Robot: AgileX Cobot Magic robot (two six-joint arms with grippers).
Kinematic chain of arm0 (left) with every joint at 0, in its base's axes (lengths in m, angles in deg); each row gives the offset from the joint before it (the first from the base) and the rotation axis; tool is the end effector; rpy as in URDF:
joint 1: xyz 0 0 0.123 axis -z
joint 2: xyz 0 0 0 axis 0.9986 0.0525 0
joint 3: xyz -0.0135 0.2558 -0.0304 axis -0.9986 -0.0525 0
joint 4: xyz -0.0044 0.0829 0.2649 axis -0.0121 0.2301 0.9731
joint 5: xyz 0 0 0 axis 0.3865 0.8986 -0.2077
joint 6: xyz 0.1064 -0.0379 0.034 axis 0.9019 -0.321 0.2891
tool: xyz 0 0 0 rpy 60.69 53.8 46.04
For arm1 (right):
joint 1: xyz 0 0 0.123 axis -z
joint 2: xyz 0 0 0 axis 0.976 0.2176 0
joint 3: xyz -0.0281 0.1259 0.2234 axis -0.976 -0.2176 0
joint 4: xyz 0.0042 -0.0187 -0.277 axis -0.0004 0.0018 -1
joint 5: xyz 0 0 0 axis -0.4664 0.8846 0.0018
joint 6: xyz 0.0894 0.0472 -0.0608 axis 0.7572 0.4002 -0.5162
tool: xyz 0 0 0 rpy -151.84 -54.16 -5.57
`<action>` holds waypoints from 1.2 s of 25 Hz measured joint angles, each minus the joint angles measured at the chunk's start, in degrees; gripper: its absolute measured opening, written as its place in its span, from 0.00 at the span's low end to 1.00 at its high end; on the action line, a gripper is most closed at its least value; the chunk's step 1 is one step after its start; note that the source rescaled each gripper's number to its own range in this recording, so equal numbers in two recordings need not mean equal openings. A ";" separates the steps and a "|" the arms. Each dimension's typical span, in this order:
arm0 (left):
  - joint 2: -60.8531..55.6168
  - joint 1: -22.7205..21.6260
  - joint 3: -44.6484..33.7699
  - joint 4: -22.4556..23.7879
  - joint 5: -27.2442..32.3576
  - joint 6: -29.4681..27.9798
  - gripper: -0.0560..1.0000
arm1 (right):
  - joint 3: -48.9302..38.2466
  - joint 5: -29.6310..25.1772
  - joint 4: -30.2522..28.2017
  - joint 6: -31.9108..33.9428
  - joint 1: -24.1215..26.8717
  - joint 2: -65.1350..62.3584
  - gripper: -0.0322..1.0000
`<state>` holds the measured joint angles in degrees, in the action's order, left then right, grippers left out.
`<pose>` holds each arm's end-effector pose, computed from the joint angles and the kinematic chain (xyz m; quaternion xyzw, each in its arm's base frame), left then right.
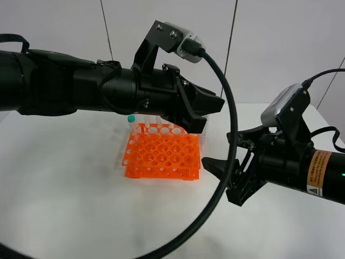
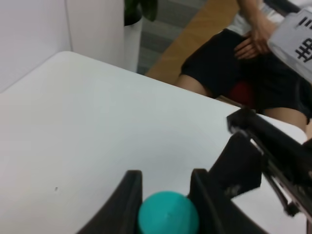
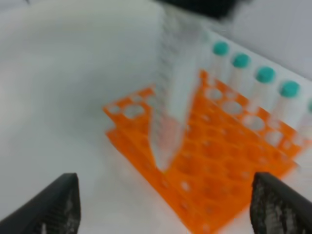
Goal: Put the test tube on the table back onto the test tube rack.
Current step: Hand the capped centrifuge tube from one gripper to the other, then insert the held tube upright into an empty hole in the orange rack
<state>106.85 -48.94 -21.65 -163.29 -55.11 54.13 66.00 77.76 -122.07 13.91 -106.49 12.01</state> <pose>0.2902 -0.2865 0.2377 0.3676 0.7292 -0.3396 0.4666 0.2146 0.1513 0.1760 -0.3595 0.7490 0.1748 0.5284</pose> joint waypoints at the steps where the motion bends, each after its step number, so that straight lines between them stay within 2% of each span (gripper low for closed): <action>1: 0.00 0.00 0.00 0.00 -0.51 0.00 0.05 | 0.12 -1.88 0.82 -0.43 0.20 0.00 0.98; 5: 0.00 -0.05 0.00 0.00 -1.28 0.00 0.05 | 2.05 -9.16 4.42 -1.35 0.41 0.00 0.98; 15: 0.00 -0.11 0.00 0.00 -1.42 0.00 0.05 | 6.74 -31.67 4.82 -1.58 0.41 0.00 0.98; 18: 0.00 -0.11 0.00 0.00 -0.78 0.00 0.05 | 8.69 -36.71 4.70 -1.58 1.19 0.00 0.98; 20: 0.00 -0.11 0.00 0.00 0.18 0.00 0.05 | 9.99 -38.87 6.13 -1.58 3.15 0.00 0.94; 23: 0.00 -0.11 0.00 0.00 1.06 0.00 0.05 | 11.62 -39.43 11.90 -2.27 7.74 0.00 0.84; 25: 0.00 -0.11 0.00 0.00 1.18 0.00 0.05 | 12.58 -39.46 17.35 -4.85 10.91 0.00 0.82; 28: 0.00 -0.11 0.00 0.00 1.18 0.00 0.05 | 14.08 -39.60 27.61 -12.82 14.53 0.61 0.81; 30: 0.00 -0.11 0.00 0.00 1.18 0.05 0.05 | 15.34 -40.61 35.12 -20.82 16.36 2.07 0.81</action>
<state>106.85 -49.05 -21.65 -163.29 -53.93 54.18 81.34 37.16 -86.95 -6.91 -90.14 14.08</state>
